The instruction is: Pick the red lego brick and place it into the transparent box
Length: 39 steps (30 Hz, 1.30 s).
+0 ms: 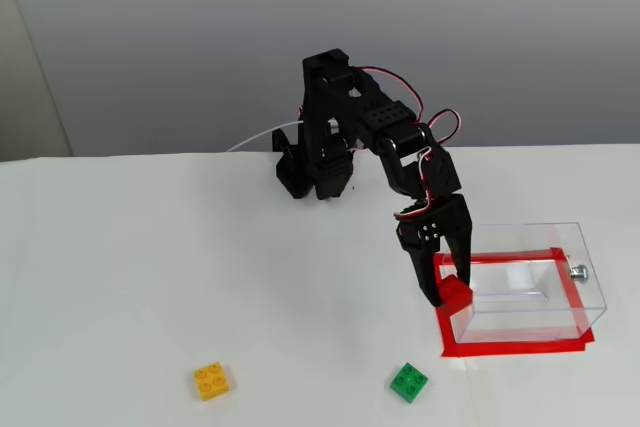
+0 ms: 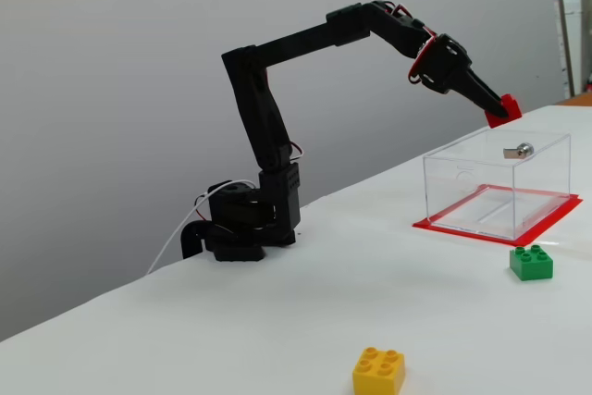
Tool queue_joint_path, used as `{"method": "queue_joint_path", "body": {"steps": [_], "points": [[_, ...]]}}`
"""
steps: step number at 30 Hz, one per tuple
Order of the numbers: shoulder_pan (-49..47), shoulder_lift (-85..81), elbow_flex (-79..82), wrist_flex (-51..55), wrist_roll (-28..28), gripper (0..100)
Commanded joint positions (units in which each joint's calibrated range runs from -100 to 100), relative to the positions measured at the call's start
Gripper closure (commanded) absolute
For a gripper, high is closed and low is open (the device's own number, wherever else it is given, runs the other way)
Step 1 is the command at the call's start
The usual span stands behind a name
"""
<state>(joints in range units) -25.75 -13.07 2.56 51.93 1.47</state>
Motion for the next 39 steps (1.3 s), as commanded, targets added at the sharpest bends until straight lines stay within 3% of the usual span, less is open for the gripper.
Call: {"method": "queue_joint_path", "body": {"steps": [1, 12, 39], "points": [[-3.49, -1.74, -6.27, 4.9, -0.16, 89], [-13.25, -1.49, -10.79, 12.04, -1.52, 89], [-29.22, 19.81, -25.53, 12.48, -1.47, 89]]}}
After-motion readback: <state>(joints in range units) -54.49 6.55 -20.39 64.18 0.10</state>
